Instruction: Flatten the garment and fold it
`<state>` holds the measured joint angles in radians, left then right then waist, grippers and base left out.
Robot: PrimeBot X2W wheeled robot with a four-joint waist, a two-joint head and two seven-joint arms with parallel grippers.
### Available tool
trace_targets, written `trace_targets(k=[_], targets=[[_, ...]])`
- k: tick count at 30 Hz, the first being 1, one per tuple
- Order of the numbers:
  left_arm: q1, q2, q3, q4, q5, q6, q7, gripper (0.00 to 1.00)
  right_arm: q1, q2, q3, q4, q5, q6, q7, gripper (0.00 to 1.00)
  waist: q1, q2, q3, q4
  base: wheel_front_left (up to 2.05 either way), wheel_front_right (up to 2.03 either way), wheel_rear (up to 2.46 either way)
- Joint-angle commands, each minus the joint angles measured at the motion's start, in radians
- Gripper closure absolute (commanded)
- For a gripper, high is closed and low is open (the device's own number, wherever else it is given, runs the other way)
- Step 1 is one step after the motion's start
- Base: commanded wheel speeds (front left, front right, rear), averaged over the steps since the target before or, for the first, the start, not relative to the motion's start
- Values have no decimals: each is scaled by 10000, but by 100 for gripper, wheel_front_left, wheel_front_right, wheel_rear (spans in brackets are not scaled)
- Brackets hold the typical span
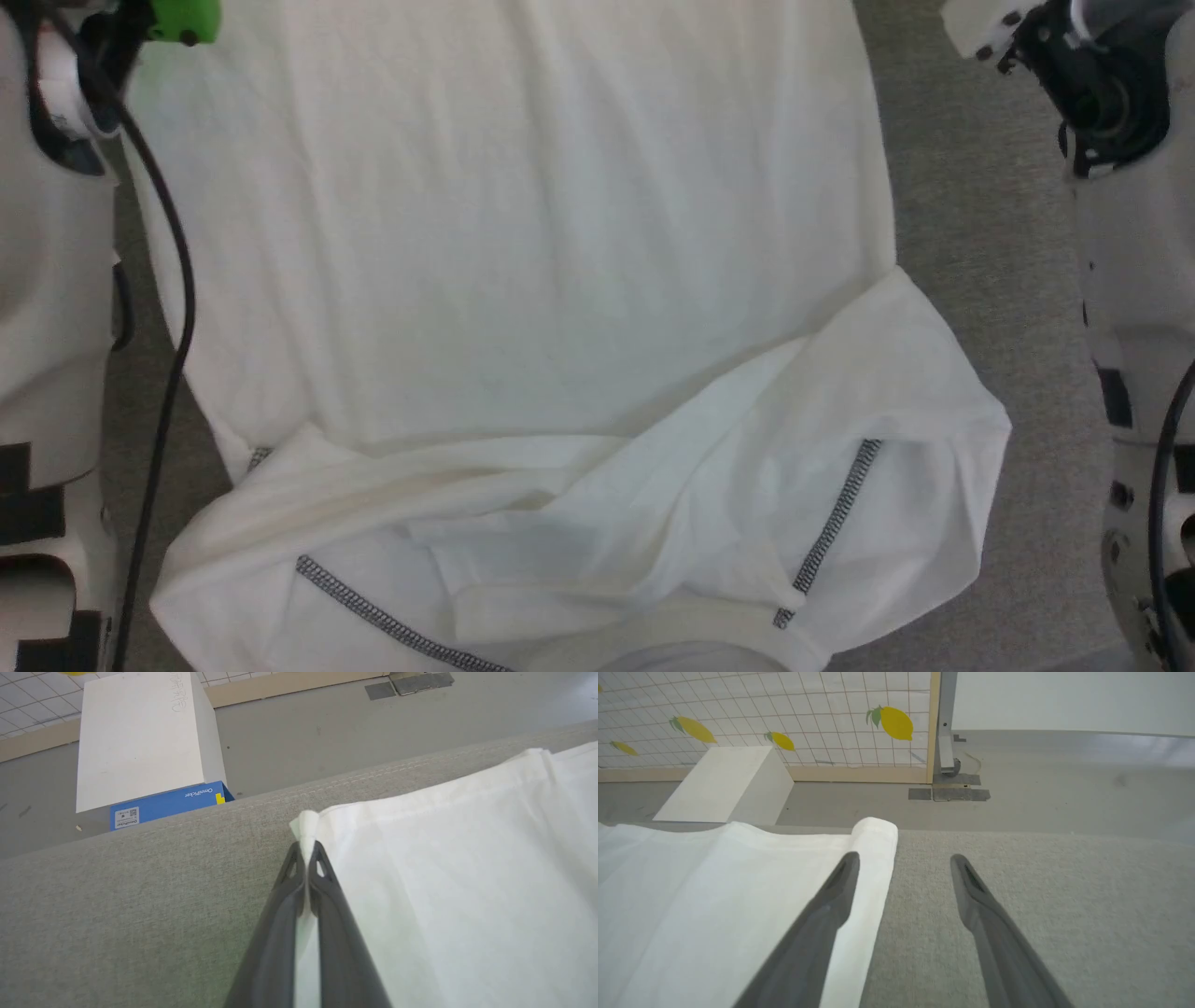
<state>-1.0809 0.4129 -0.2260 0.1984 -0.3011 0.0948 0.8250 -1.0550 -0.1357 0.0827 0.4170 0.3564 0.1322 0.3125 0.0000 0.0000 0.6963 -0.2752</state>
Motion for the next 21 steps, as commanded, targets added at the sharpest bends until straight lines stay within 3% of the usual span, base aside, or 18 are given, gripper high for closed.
trace_targets(k=[1,9,16,17,18,21], targets=[[-307,-183,-119,52,-116,-115,-215,100,-501,-83,-45,584,-181,-15,261,0,0,0,-19,1035,0,0,0],[-1044,-1114,-567,484,-372,-516,-1272,100,-2642,-372,-1016,3163,-1477,-15,1390,0,0,0,519,2242,0,0,0],[-1335,-1425,-737,974,-473,-745,-1966,100,-3513,-519,-1976,4348,-2891,-15,2511,0,0,0,897,2649,0,0,0],[-1359,-1446,-724,1060,-511,-761,-2038,100,-3591,-501,-2121,4479,-3068,-15,2788,24,0,0,923,2657,0,0,0],[-1381,-1453,-718,1125,-528,-772,-2097,100,-3642,-491,-2199,4557,-3229,-15,3001,55,0,0,936,2658,0,0,0],[-1452,-1439,-723,1340,-557,-822,-2244,100,-3730,-486,-2340,4675,-3749,-15,3644,98,0,0,941,2623,0,0,0]])
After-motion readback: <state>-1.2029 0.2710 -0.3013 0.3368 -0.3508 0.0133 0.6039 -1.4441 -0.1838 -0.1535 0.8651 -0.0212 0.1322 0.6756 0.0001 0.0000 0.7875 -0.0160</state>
